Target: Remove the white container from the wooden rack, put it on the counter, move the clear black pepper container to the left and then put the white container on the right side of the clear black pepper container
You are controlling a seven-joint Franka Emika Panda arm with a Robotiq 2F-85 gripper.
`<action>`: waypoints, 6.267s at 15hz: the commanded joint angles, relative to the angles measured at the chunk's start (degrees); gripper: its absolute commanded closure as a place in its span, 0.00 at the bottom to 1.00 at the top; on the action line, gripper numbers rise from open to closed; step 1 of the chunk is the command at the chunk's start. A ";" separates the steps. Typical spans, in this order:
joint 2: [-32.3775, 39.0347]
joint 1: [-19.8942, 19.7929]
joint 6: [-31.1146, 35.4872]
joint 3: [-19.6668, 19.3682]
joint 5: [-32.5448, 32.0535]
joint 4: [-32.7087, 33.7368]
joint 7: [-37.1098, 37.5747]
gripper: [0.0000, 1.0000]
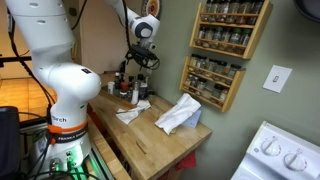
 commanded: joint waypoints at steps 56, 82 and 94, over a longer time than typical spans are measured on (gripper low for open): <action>16.83 1.84 16.43 24.09 -14.31 -3.45 45.19 0.00; 16.24 1.72 18.57 23.97 -13.10 -3.40 44.76 0.68; 1.19 4.31 0.58 24.52 -7.20 -3.40 43.71 0.68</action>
